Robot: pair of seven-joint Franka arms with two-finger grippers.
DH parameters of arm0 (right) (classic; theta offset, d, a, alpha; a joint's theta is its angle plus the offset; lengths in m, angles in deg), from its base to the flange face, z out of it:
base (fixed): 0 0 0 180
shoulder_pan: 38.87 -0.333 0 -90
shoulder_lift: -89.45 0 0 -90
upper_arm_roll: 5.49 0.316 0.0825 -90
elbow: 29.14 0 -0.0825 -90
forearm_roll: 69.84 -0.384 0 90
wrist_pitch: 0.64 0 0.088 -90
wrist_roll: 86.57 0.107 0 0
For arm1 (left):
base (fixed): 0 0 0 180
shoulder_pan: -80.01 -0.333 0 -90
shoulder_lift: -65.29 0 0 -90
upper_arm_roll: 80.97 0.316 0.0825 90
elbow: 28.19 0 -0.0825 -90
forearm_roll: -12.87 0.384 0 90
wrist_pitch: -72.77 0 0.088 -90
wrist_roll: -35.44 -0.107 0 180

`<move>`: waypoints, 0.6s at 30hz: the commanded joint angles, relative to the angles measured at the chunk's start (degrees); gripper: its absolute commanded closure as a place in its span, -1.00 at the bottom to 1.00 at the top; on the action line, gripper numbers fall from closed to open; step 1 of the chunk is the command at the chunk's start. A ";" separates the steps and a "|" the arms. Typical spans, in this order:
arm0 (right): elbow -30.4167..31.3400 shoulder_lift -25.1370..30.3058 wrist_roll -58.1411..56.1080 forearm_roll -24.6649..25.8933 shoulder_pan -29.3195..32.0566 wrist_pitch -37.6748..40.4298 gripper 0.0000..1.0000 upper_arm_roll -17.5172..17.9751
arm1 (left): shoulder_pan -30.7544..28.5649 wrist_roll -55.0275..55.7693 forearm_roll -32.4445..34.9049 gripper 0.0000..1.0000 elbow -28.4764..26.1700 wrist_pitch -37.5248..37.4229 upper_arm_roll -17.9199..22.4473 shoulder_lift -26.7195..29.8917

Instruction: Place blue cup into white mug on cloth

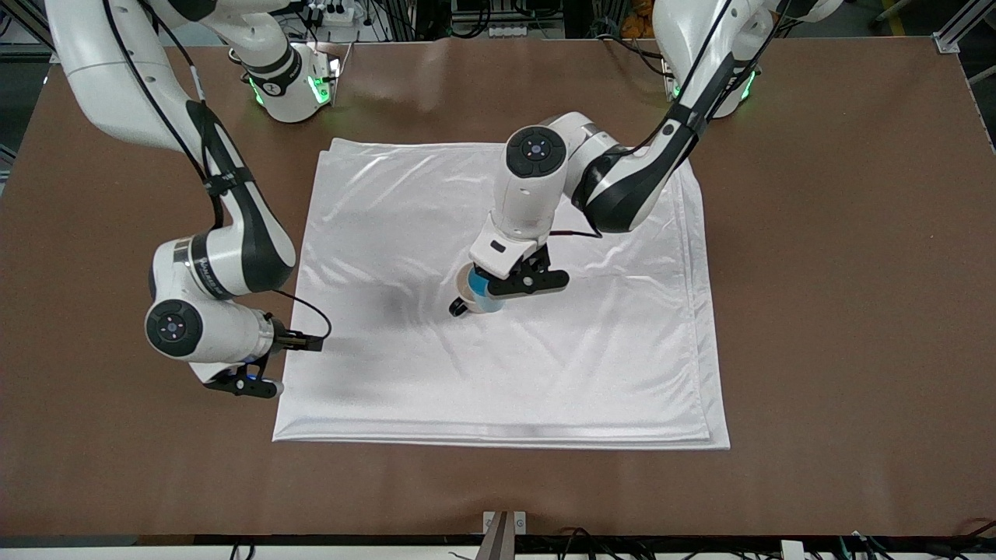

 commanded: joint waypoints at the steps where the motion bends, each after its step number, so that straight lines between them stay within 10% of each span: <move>1: 17.50 11.77 -2.80 0.32 1.91 -7.14 -1.00 0.57 | 2.71 1.39 1.82 1.00 2.48 1.50 0.87 -2.75; 18: 28.51 22.15 -5.79 1.02 4.02 -7.87 -1.00 0.49 | 4.12 1.83 2.08 1.00 1.87 2.03 0.78 -4.42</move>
